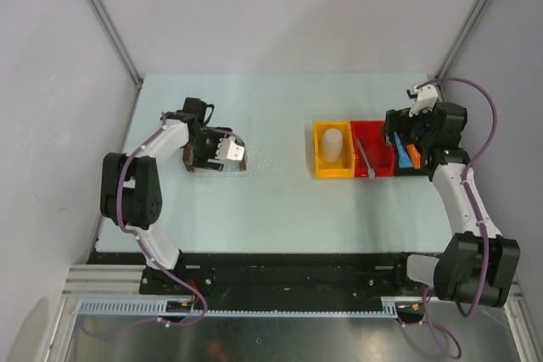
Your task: Prepare toiletry sets of a toothbrush and toothpaste on the tray
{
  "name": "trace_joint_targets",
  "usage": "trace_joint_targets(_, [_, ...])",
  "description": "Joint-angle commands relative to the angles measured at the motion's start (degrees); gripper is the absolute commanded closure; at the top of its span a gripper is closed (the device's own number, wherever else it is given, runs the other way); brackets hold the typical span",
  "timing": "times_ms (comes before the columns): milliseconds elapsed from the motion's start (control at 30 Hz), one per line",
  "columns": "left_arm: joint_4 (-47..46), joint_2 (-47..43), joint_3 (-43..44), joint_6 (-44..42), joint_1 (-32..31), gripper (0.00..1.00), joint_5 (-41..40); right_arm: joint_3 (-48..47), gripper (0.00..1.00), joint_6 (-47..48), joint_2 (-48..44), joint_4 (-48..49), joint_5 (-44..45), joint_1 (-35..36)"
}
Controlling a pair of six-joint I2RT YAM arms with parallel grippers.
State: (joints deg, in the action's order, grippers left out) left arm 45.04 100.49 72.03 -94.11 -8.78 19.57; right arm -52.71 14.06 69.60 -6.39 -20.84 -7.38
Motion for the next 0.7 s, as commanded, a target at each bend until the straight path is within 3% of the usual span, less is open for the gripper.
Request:
trace_joint_targets(0, [2.7,-1.5,-0.4,-2.5,-0.6,0.16,3.1,0.0,0.0,0.6,-0.2,0.4,-0.1,-0.4])
trace_joint_targets(300, [2.7,-1.3,-0.1,-0.2,-3.0,0.18,4.2,-0.1,0.0,0.6,-0.3,0.4,0.0,-0.4])
trace_joint_targets(667, [2.6,2.4,4.6,11.9,-8.3,0.19,3.4,0.0,0.0,0.7,-0.6,0.4,-0.3,-0.5])
